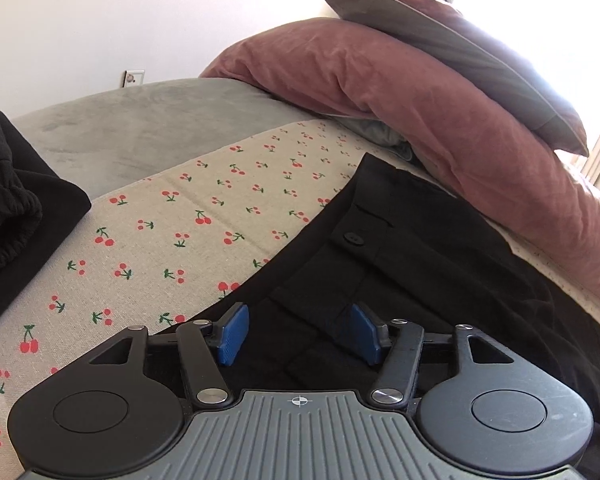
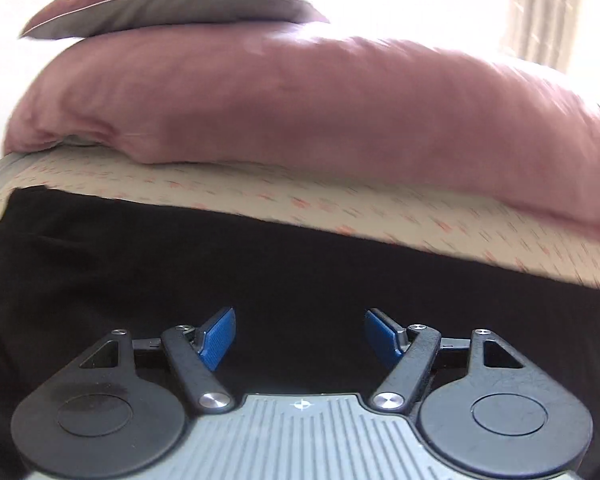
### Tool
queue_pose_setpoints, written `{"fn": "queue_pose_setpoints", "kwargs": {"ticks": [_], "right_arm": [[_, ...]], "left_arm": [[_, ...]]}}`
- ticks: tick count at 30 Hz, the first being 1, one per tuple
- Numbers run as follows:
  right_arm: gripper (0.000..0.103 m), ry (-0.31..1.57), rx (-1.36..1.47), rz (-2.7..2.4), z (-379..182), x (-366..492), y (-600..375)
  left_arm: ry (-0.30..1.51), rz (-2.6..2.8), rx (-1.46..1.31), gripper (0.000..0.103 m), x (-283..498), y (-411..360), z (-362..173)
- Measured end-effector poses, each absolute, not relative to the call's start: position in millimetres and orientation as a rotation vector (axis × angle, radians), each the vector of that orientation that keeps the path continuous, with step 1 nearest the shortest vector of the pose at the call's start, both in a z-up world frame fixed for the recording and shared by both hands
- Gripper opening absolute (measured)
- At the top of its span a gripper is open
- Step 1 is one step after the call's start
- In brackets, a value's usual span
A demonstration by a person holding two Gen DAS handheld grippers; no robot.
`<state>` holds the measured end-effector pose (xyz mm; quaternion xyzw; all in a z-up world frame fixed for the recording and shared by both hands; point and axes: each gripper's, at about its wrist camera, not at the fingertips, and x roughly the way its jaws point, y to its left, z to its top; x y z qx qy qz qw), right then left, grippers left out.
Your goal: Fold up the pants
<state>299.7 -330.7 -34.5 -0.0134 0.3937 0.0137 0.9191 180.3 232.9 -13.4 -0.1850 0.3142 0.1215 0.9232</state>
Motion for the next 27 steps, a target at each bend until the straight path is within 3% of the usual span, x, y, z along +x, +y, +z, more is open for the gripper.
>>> {"fn": "queue_pose_setpoints", "kwargs": {"ticks": [4, 5, 8, 13, 19, 24, 27], "right_arm": [[0.071, 0.795, 0.146, -0.241, -54.3, 259.5, -489.6], [0.065, 0.771, 0.207, -0.353, -53.3, 243.8, -530.9], [0.081, 0.776, 0.312, -0.628, -53.0, 214.5, -600.0], [0.081, 0.729, 0.374, -0.658, -48.7, 187.6, -625.5], [0.081, 0.674, 0.365, -0.381, -34.3, 220.9, -546.0], [0.092, 0.668, 0.114, 0.032, -5.7, 269.4, -391.7], [0.092, 0.688, -0.027, 0.242, -4.9, 296.7, -286.0]], "left_arm": [[0.669, 0.292, -0.288, 0.057, 186.8, 218.3, -14.9], [0.673, 0.297, -0.273, 0.057, 187.8, 216.6, -15.6], [0.675, 0.315, -0.25, 0.058, 190.9, 214.9, -17.2], [0.648, 0.331, -0.275, 0.058, 191.4, 212.5, -14.5], [0.588, 0.314, -0.212, 0.064, 184.6, 200.0, -0.3], [0.621, 0.334, -0.354, 0.064, 186.3, 225.0, -7.3], [0.637, 0.33, -0.352, 0.064, 188.9, 223.9, -10.3]]}}
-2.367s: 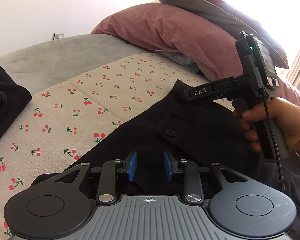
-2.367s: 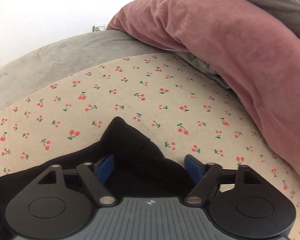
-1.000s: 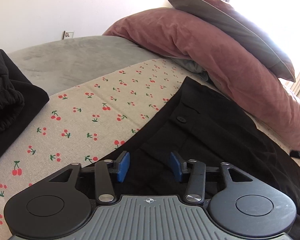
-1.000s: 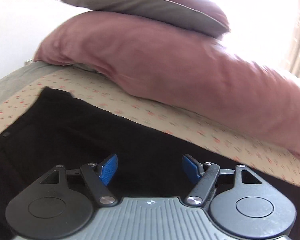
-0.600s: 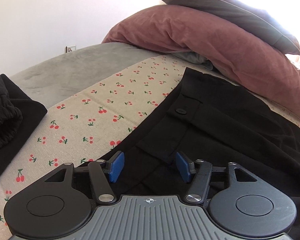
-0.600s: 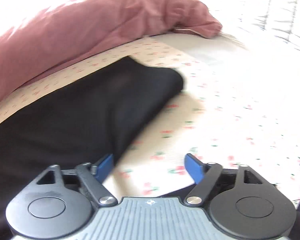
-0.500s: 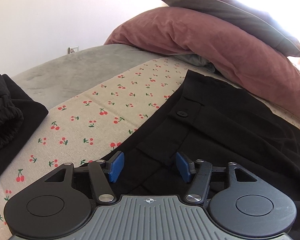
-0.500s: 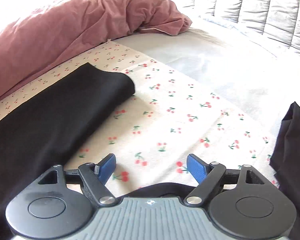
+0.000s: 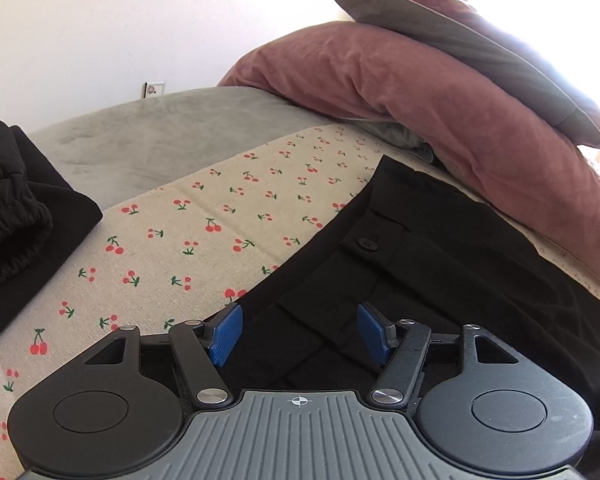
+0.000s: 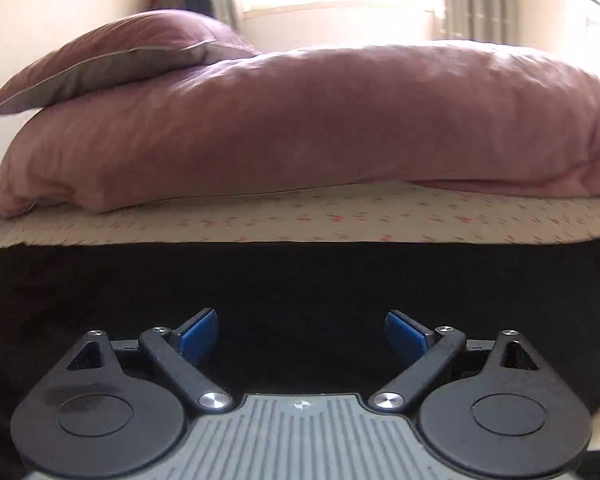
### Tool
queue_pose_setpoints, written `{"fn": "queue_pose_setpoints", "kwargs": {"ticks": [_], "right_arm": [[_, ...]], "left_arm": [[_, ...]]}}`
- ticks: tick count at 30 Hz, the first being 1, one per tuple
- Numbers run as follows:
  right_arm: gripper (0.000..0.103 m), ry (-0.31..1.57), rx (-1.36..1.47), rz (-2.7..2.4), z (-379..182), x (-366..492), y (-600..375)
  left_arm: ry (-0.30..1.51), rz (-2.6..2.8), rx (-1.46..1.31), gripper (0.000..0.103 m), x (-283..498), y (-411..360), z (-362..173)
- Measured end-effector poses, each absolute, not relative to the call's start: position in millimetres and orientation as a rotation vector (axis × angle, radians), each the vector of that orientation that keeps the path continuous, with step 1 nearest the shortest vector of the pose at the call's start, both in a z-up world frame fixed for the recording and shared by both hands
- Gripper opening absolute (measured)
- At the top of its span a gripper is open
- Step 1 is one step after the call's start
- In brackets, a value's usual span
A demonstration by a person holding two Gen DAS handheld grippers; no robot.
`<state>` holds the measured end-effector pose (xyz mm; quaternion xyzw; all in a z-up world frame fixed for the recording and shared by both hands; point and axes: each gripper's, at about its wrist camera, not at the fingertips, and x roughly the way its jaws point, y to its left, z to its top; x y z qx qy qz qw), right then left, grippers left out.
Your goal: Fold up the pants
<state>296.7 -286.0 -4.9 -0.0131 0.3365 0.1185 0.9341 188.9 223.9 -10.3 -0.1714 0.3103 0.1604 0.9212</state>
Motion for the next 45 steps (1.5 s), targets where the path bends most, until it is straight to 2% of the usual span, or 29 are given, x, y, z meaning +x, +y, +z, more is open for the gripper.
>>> {"fn": "queue_pose_setpoints", "kwargs": {"ticks": [4, 9, 15, 19, 20, 21, 23, 24, 25, 26, 28, 36, 45], "right_arm": [[0.089, 0.752, -0.104, 0.457, -11.1, 327.3, -157.3], [0.089, 0.699, -0.242, 0.643, -9.3, 344.4, -26.9], [0.09, 0.691, -0.322, 0.653, -13.8, 373.0, 50.6], [0.088, 0.742, -0.351, 0.561, -31.2, 403.0, 62.6], [0.084, 0.769, -0.334, 0.547, -36.7, 408.0, 61.0], [0.067, 0.8, -0.301, 0.554, -42.8, 411.8, 58.0], [0.052, 0.797, -0.257, 0.579, -47.2, 410.3, 50.5], [0.027, 0.788, -0.259, 0.589, -46.5, 407.5, 48.3], [0.017, 0.787, -0.267, 0.586, -44.6, 405.0, 47.5], [0.011, 0.783, -0.276, 0.58, -41.9, 402.4, 47.7], [0.006, 0.752, -0.317, 0.587, -34.3, 393.0, 49.9], [0.005, 0.611, -0.308, 0.632, 12.3, 352.5, 32.0], [0.005, 0.559, -0.239, 0.693, 21.5, 287.4, 0.4]], "left_arm": [[0.632, 0.321, -0.406, 0.064, 187.4, 233.3, -11.0], [0.644, 0.322, -0.439, 0.064, 189.9, 239.8, -13.5], [0.651, 0.318, -0.45, 0.064, 190.3, 241.6, -13.2], [0.654, 0.313, -0.46, 0.064, 190.5, 243.6, -13.7], [0.656, 0.311, -0.459, 0.064, 191.0, 244.4, -13.9], [0.658, 0.311, -0.458, 0.064, 191.3, 244.5, -14.2], [0.66, 0.31, -0.45, 0.064, 192.8, 243.9, -14.9], [0.662, 0.309, -0.446, 0.064, 193.1, 243.5, -15.0], [0.663, 0.308, -0.443, 0.064, 193.7, 243.4, -15.0], [0.663, 0.307, -0.442, 0.064, 194.4, 243.6, -14.9], [0.662, 0.309, -0.448, 0.065, 194.6, 244.5, -15.2], [0.658, 0.316, -0.445, 0.065, 194.4, 243.0, -15.8], [0.66, 0.331, -0.398, 0.065, 194.6, 235.3, -16.2]]}}
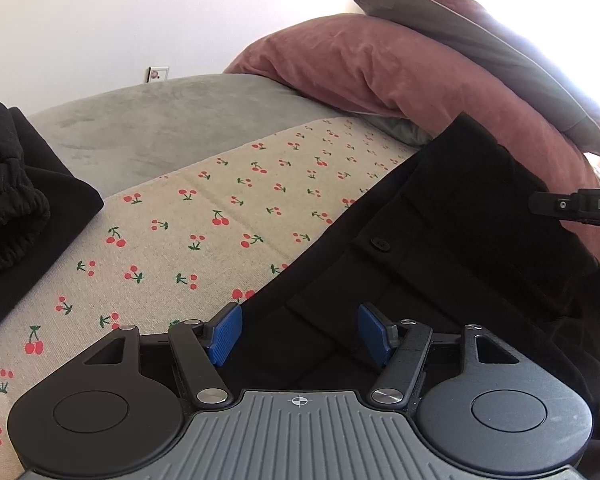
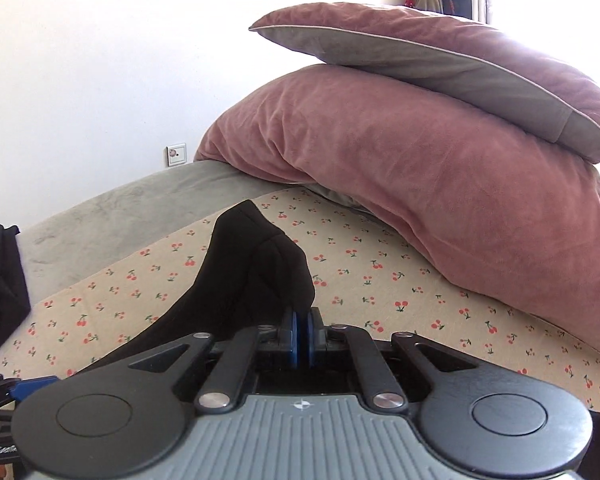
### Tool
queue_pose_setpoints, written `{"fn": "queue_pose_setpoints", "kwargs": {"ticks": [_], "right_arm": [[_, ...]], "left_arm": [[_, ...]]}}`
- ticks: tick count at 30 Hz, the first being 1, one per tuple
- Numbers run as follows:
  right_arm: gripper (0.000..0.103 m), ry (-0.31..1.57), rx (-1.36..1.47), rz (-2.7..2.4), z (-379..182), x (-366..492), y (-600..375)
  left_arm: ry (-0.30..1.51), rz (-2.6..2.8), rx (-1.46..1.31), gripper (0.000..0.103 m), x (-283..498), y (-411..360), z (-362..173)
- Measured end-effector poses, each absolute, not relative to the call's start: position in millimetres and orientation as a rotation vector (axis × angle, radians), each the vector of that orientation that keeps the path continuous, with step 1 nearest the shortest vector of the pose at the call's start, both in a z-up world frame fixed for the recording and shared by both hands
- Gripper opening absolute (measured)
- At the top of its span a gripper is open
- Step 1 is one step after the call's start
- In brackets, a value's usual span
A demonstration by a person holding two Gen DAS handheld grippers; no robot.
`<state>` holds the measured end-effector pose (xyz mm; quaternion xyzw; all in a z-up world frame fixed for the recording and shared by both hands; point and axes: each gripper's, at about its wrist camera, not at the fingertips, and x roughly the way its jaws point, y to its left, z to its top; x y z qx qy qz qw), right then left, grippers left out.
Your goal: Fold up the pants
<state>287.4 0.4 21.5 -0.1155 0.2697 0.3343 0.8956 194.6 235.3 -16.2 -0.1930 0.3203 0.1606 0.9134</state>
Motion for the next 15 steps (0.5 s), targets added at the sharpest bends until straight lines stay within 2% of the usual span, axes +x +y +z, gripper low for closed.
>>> {"fn": "queue_pose_setpoints", "kwargs": {"ticks": [13, 15], "right_arm": [[0.005, 0.597, -0.219, 0.637, 17.4, 290.7, -0.6], [0.005, 0.617, -0.204, 0.621, 12.3, 303.4, 5.6]], "left_arm": [[0.664, 0.333, -0.417, 0.065, 190.7, 235.7, -10.5], [0.665, 0.327, -0.4, 0.069, 193.0, 233.1, -10.3]]}}
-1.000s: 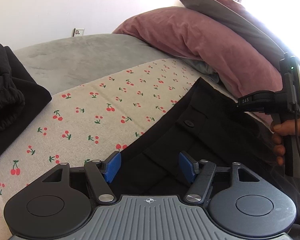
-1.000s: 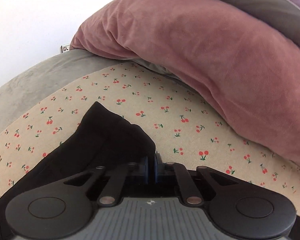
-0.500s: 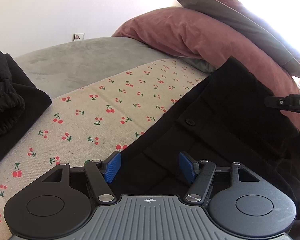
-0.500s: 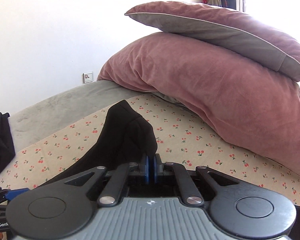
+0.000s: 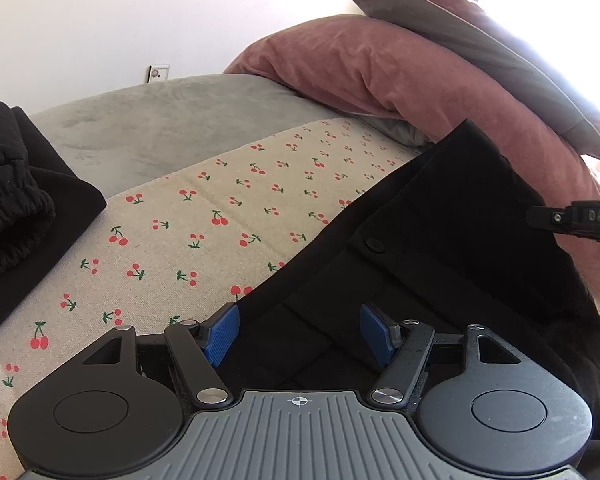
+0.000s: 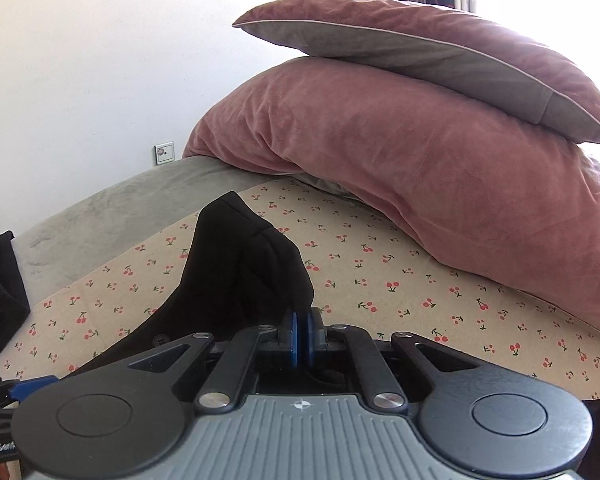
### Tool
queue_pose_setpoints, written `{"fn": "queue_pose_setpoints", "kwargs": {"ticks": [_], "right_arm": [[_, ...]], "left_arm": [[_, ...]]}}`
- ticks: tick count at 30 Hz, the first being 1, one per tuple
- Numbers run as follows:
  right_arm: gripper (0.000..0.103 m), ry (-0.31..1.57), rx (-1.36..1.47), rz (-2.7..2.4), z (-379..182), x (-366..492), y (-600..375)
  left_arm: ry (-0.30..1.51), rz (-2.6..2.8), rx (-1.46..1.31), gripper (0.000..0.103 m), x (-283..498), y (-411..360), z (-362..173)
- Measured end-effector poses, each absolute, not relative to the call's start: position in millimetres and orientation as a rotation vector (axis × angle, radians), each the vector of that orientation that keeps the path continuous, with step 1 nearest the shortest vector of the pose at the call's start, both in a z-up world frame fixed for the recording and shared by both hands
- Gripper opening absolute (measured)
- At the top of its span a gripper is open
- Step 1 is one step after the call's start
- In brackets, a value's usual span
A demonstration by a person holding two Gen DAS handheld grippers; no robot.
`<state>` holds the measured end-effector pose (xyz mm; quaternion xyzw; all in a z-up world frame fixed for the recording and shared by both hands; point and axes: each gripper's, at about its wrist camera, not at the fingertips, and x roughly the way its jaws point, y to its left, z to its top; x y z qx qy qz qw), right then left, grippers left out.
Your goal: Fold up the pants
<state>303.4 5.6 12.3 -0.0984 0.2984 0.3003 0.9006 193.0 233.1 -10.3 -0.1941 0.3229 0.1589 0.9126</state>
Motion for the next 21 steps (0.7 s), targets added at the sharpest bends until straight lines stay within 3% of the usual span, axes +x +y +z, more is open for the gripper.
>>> {"fn": "queue_pose_setpoints", "kwargs": {"ticks": [7, 21], "right_arm": [[0.005, 0.609, -0.225, 0.621, 4.4, 308.6, 23.7], [0.004, 0.518, -0.311, 0.701, 14.8, 210.4, 0.7]], "left_arm": [[0.678, 0.329, -0.375, 0.069, 195.9, 231.2, -13.9], [0.68, 0.306, -0.391, 0.074, 193.9, 231.4, -12.2]]}}
